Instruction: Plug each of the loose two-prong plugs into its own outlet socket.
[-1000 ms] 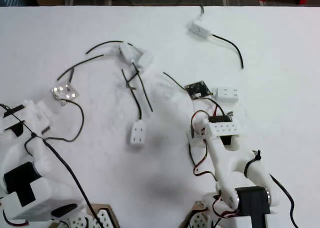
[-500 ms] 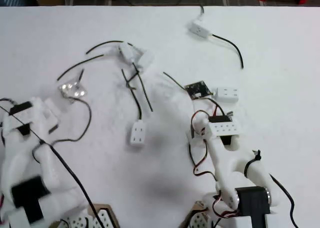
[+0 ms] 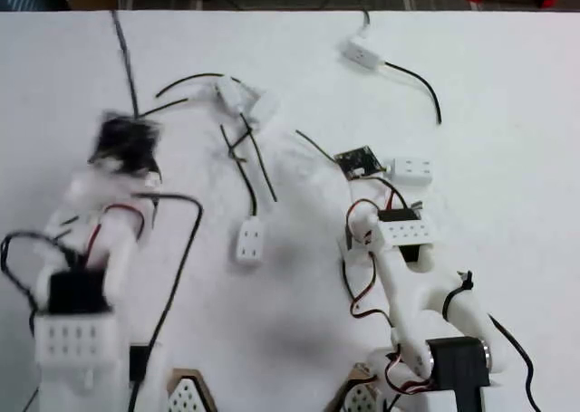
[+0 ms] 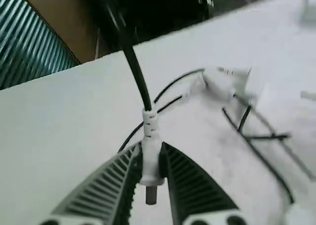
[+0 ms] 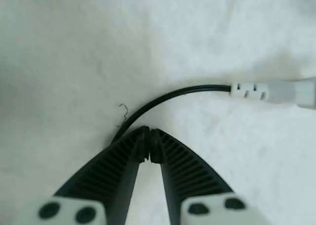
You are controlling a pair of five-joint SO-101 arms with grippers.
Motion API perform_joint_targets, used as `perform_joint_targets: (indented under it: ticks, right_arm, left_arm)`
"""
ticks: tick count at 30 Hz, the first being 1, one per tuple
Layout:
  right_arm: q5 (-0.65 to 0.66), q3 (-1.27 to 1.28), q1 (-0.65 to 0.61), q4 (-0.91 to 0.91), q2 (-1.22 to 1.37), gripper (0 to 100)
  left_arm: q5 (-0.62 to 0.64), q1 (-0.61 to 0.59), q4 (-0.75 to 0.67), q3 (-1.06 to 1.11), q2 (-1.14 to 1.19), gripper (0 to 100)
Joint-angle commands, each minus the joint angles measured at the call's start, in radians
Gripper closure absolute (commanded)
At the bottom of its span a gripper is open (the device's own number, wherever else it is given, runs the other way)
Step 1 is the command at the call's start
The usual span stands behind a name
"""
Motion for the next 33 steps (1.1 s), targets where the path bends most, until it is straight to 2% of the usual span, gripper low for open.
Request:
perform_joint_targets:
  ticks: [1,4,7,12,18,21,26,29,31,33]
  right_arm:
    - [-0.003,0.002,-0.01,-0.008,-0.033,97.8]
    - [-0.002,0.002,-0.007,-0.008,-0.033,97.8]
    - [-0.002,0.003,-0.005,-0.008,-0.033,97.8]
    - [-0.002,0.003,-0.007,-0.007,-0.033,97.8]
    - [0.002,-0.002,-0.012,-0.005,-0.035,97.7]
    - [0.038,-0.018,-0.012,0.031,-0.053,97.7]
    - [0.046,-0.132,-0.013,0.197,-0.148,97.5]
    - [0.044,-0.252,-0.058,0.309,-0.168,89.2]
    - [0.043,-0.33,-0.127,0.367,-0.166,81.2]
    - [0.04,-0.396,-0.217,0.404,-0.166,77.5]
  left_arm:
    - [0.405,0.013,0.003,-0.002,-0.134,98]
    - [0.652,0.015,0.009,0.0,-0.18,98]
    - [0.724,0.021,-0.003,0.021,-0.216,97]
    - [0.727,0.018,-0.015,0.103,-0.348,97]
    - [0.733,0.012,-0.017,0.186,-0.671,98]
    - [0.733,-0.015,0.009,0.15,-0.625,98]
    - [0.736,-0.061,0.023,0.137,-0.639,98]
    - [0.736,-0.064,0.021,0.137,-0.639,98]
    - [0.736,-0.081,0.023,0.123,-0.639,98]
    - [0.736,-0.113,0.049,0.092,-0.641,98]
